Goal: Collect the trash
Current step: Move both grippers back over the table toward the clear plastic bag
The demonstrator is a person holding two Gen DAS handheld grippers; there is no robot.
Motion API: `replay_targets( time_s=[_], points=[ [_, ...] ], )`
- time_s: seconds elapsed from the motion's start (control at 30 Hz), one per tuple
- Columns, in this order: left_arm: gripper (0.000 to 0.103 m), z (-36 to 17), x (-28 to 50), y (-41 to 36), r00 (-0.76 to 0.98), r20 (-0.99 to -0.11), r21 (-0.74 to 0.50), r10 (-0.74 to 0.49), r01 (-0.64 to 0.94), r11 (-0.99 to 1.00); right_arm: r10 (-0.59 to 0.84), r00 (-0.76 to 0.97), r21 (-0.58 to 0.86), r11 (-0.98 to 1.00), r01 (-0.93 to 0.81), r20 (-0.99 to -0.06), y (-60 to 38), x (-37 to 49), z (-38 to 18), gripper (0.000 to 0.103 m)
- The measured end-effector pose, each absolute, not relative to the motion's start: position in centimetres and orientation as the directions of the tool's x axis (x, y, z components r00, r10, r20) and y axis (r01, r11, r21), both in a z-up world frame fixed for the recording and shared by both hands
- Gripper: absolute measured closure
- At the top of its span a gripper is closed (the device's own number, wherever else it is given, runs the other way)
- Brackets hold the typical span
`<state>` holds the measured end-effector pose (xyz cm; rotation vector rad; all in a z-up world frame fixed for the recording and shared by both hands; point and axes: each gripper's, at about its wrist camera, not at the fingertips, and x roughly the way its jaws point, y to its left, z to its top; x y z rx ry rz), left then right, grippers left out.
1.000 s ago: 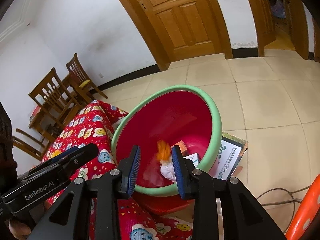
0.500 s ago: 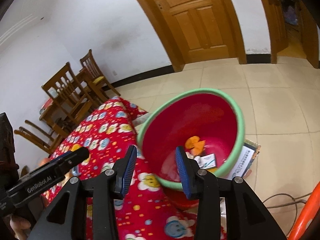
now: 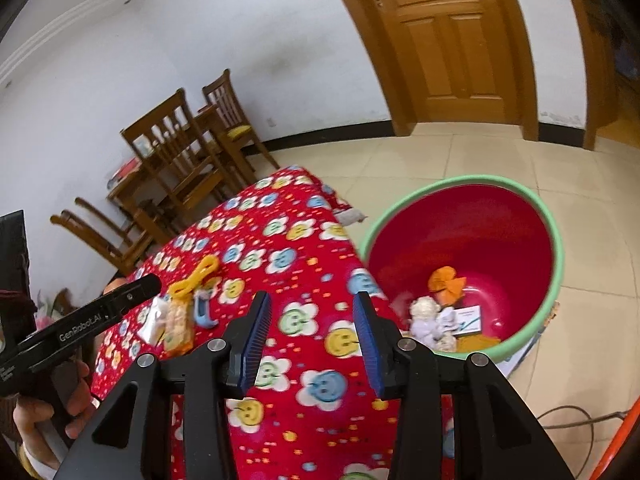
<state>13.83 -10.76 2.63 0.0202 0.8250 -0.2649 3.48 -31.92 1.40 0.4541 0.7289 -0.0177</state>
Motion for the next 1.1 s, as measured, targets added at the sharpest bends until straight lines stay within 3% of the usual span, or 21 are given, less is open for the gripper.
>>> replay_targets(
  time_s=[0.47,1.1],
  points=[
    [0.039,-0.8,16.6,-3.3,0.622,-0.776,-0.050,-0.102,0.101,0.994,0.232,0.687,0.359,0.932,0.044,-0.688,-25.1,7.6,0.6,0.056],
    [0.039,-5.9,19.3,-0.5,0.552,-0.824,-0.108,-0.130,0.072,0.992,0.253,0.578,0.284,0.958,-0.038,-0.776,-18.5,13.4,-3.5,0.055]
  ],
)
